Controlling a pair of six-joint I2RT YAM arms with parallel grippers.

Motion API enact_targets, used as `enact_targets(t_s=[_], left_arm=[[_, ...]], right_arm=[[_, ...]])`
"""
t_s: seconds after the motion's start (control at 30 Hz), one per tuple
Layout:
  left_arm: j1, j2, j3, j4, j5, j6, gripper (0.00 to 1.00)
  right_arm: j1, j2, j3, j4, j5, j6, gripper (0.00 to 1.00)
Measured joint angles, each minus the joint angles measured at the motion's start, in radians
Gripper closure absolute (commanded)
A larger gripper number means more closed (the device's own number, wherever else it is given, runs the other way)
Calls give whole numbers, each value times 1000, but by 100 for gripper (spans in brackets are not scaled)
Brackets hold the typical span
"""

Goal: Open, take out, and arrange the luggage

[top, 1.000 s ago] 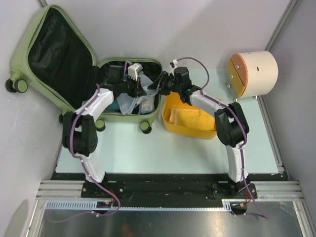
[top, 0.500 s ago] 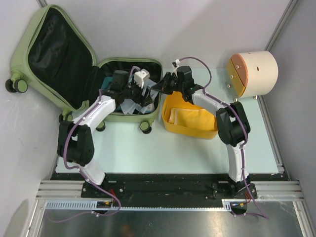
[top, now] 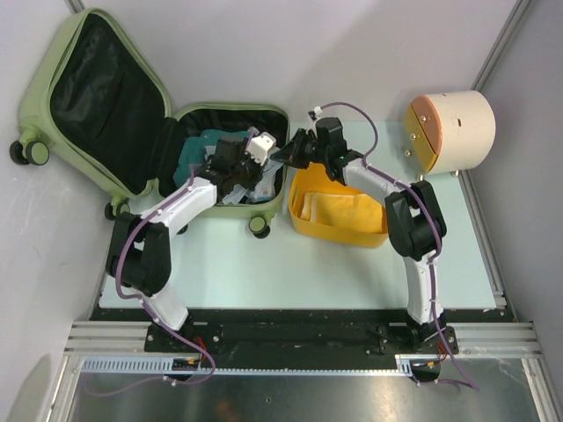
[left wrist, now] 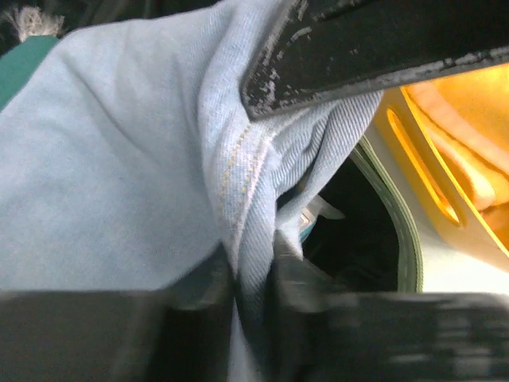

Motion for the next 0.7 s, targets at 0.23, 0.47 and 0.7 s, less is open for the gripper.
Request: enact_targets(t_s=[0.23, 0.47, 0.7], left_arm=[[-6, 2, -2, 29, -14, -23, 100], [-8, 2, 6, 16, 24, -60, 100], [-36, 6, 66, 5, 34, -108, 100]], right_arm=[[-8, 0, -2, 1, -6, 12, 20], [-18, -9, -3, 16, -6, 29, 0], [3, -34, -39, 4, 34, 47, 0]])
